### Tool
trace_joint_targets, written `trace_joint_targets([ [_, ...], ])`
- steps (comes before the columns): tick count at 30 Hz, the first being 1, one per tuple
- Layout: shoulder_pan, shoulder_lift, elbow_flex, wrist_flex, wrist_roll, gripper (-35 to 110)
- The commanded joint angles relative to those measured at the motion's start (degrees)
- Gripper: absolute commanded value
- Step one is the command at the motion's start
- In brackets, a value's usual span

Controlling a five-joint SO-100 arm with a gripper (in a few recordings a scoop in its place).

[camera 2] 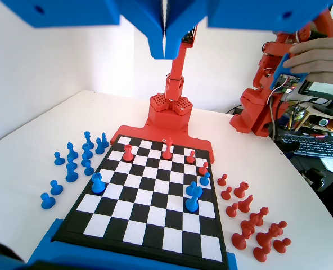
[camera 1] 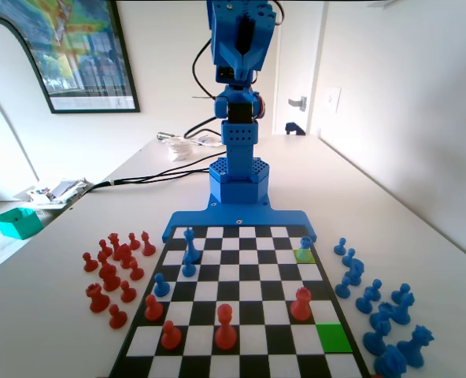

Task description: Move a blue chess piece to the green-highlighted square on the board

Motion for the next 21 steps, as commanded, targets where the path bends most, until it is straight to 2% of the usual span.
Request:
trace_joint_targets([
  [1, -0.1, 0.8, -0.6, -1.1, 1.1, 1],
  [6, -2.6, -5.7, -7.7, 0.0, 3.5, 1],
  [12, -5.3, -22.2, -24.1, 6.4, 10.4, 1],
  [21, -10.4, -37.4, -25.8, 1.3, 26.1, 1],
])
